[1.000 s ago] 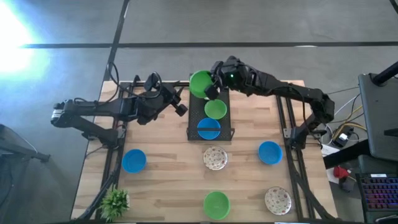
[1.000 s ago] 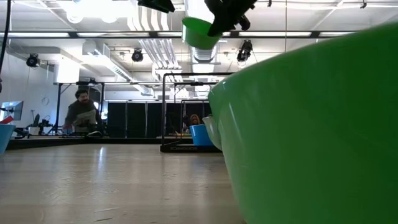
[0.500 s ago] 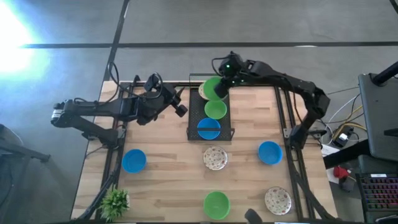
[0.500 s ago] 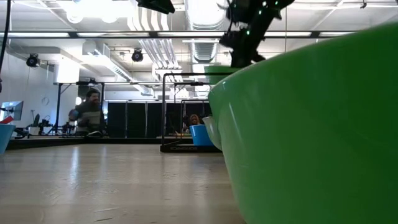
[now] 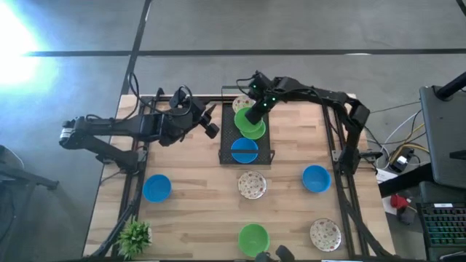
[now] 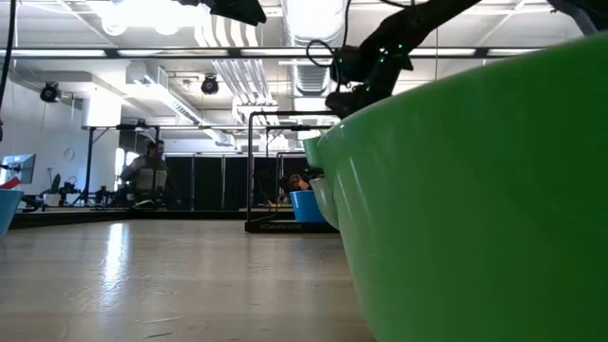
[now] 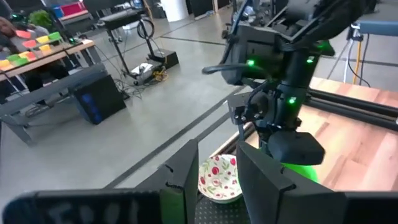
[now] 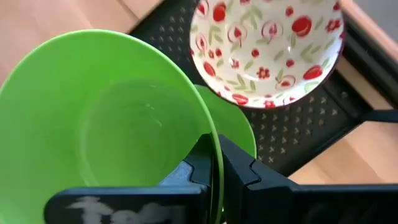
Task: Pick & Place Mini bowls
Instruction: Stack the top green bowl on the green bowl on the shelf
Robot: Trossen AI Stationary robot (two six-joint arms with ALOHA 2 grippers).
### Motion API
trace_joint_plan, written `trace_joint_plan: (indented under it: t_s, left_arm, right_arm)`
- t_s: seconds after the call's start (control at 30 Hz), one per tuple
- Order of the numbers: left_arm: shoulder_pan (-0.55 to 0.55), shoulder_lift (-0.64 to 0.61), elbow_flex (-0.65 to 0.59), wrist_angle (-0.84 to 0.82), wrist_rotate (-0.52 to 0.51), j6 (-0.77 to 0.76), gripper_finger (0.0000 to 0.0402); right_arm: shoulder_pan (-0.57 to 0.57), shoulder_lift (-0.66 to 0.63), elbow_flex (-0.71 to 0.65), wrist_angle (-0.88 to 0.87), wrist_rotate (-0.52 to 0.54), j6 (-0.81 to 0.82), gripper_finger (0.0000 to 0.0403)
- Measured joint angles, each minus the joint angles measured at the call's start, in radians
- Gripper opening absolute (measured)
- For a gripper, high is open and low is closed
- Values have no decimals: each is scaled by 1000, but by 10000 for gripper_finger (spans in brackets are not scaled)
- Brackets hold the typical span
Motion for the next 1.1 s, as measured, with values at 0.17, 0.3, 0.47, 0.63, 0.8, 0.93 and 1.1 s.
trace_joint_plan:
  t_s: [0.17,0.3,0.47,0.63,0.8,0.93,1.1]
  left_arm:
    - [2,0,0,-11,7,-16,88]
    - [5,0,0,-8,7,-16,87]
    - [6,0,0,-7,6,-16,87]
    - [6,0,0,-6,6,-16,87]
    - [5,0,0,-6,6,-16,87]
    - [6,0,0,-6,6,-16,87]
    - [6,0,0,-6,6,-16,87]
  right_arm:
    - [0,29,-13,6,40,7,9]
    - [-1,55,-18,4,70,30,9]
    - [-3,90,-19,2,84,40,8]
    - [-3,112,-19,-1,80,50,8]
    - [-3,108,-19,-3,80,59,9]
    - [-3,94,-19,-11,81,59,28]
    - [-3,93,-19,-23,83,58,73]
